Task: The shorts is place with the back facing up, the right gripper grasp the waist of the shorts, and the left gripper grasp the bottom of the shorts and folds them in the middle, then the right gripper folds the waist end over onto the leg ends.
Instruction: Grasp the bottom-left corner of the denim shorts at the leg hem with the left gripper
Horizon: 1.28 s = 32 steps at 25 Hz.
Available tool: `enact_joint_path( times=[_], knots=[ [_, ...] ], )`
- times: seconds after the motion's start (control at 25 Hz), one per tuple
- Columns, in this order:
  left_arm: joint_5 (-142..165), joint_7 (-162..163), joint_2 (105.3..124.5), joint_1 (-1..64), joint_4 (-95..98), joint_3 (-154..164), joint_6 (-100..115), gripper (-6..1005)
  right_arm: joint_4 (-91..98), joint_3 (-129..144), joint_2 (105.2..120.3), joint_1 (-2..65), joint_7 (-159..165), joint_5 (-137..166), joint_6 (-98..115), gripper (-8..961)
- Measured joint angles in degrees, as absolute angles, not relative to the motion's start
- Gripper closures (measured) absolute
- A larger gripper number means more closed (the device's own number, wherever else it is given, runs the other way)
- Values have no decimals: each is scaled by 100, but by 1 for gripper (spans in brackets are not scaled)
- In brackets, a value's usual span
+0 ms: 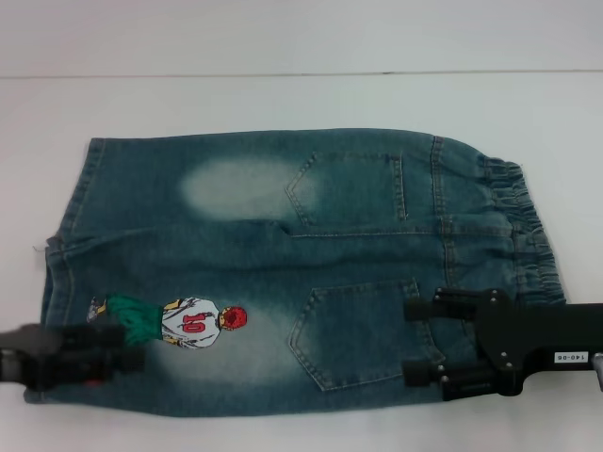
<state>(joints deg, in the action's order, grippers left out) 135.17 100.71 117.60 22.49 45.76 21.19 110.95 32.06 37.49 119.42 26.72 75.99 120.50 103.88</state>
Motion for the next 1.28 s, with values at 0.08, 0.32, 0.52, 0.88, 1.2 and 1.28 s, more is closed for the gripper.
enact_joint_path(
  times=[0.08,0.32,0.52,0.88,1.2,1.28],
  knots=[
    [13523,10540,11754,2254,4882,2116,11123,175,3222,3744,11937,2669,7604,12050,10388,26],
    [13886,12483,11643,2314,5850,2138,11066,174,3238,3709,11932,2646,7579,12037,10388,26],
    [14303,13601,11428,2413,6088,2115,11117,175,3252,3694,11899,2623,7575,12015,10389,26],
    [15240,14137,11382,2666,6070,2185,11065,175,3253,3721,11901,2677,7496,12034,10199,26],
    [15559,14225,11413,2717,5850,2297,10738,174,3252,3726,11893,2696,7496,12040,10181,25],
    [15607,14230,11411,2738,5763,2356,10665,174,3252,3726,11892,2697,7496,12041,10171,25]
  ],
)
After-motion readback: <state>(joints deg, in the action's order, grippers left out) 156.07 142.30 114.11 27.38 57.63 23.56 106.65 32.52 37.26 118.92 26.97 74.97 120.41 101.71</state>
